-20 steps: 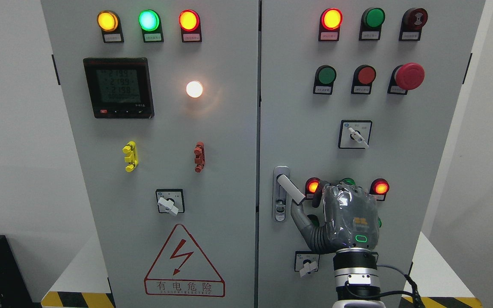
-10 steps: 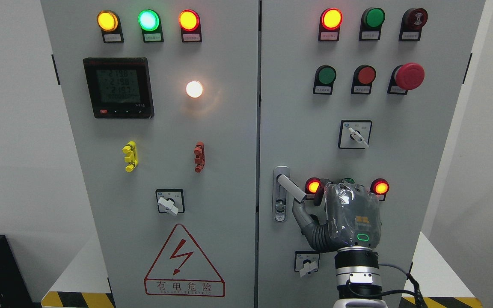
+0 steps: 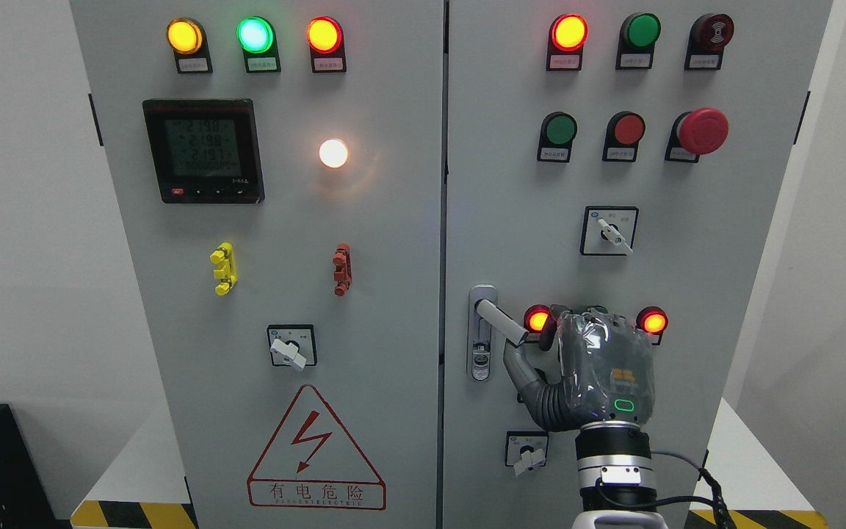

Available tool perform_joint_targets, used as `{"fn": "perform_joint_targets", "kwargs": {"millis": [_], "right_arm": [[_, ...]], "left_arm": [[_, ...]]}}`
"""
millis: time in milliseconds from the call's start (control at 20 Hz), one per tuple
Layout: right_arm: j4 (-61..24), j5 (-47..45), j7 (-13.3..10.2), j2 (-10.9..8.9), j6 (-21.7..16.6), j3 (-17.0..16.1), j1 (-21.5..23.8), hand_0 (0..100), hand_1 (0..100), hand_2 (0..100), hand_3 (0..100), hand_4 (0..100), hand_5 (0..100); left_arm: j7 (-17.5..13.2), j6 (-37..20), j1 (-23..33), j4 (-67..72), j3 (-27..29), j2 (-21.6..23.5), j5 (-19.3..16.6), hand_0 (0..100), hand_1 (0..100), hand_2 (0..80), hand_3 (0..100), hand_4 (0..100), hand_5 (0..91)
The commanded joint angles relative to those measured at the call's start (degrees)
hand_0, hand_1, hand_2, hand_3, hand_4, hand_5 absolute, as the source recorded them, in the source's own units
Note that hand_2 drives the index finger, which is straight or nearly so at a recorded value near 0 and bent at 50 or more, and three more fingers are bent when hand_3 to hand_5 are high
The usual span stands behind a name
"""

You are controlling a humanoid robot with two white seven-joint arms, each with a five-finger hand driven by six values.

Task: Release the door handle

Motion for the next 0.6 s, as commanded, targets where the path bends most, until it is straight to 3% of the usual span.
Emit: {"fn": "perform_joint_targets", "kwargs": {"millis": [0, 551], "right_arm": [[-0.1, 0.0, 0.0, -0.01, 0.0, -0.5, -0.2, 47, 40, 68, 90, 70, 62], [-0.1, 0.0, 0.0, -0.01, 0.0, -0.8, -0.8, 47, 40, 68, 90, 70, 62]], "left_arm": [[0.0, 0.0, 0.0, 0.0, 0.0, 0.0, 0.0, 0, 0, 4.2, 11, 0, 0.0], [0.0, 0.1, 0.0, 0.0, 0.0, 0.0, 0.0, 0, 0, 4.4, 11, 0, 0.0]]}}
